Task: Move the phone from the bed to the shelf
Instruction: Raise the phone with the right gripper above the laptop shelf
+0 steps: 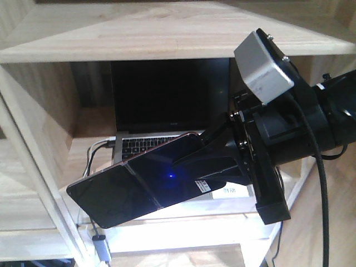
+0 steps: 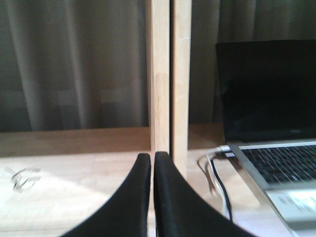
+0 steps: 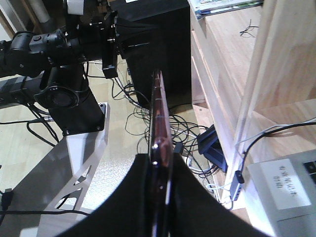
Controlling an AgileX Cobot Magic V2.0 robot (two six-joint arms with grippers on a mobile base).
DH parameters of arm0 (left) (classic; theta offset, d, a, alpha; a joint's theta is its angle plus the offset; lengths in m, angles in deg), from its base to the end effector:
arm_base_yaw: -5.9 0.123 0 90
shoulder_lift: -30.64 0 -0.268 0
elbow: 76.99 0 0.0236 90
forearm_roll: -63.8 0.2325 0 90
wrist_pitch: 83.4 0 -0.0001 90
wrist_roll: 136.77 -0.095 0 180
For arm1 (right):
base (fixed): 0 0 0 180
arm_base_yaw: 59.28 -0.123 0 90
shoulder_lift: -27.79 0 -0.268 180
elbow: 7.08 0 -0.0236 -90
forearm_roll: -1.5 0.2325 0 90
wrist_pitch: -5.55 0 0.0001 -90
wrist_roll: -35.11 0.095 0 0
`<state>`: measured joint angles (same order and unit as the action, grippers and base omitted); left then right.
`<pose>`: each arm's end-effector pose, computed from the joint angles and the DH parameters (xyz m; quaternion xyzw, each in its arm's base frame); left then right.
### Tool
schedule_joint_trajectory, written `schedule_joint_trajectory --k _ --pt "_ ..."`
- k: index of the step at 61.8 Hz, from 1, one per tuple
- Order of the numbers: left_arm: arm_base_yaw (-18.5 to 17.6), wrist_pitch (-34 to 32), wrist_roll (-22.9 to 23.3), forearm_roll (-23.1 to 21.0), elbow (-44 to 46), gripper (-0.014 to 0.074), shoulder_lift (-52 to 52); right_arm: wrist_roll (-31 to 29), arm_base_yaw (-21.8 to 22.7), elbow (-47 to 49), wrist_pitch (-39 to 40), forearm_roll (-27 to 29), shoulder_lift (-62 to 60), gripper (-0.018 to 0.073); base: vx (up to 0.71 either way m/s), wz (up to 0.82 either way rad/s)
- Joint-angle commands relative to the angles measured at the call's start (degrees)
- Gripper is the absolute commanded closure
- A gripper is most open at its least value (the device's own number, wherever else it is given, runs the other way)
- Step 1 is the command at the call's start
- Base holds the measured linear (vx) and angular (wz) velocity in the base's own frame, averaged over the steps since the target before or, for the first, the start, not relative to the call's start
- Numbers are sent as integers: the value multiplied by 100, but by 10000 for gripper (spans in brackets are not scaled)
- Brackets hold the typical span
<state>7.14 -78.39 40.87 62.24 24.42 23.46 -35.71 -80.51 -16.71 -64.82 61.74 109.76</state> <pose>0.0592 0.0011 0.1958 -0.0019 0.7119 0.0117 0.7022 0.1827 0.1543 0.3602 -0.5506 0.6597 0.3909 0.3299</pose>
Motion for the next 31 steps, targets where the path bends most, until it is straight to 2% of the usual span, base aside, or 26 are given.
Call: schedule_joint_trajectory --k 1,31 --pt "19 -412 50 -56 143 595 42 -10 0 137 -325 491 -157 561 14 0" --pt "19 -412 50 -56 143 595 42 -10 0 137 -325 491 -157 561 10 1"
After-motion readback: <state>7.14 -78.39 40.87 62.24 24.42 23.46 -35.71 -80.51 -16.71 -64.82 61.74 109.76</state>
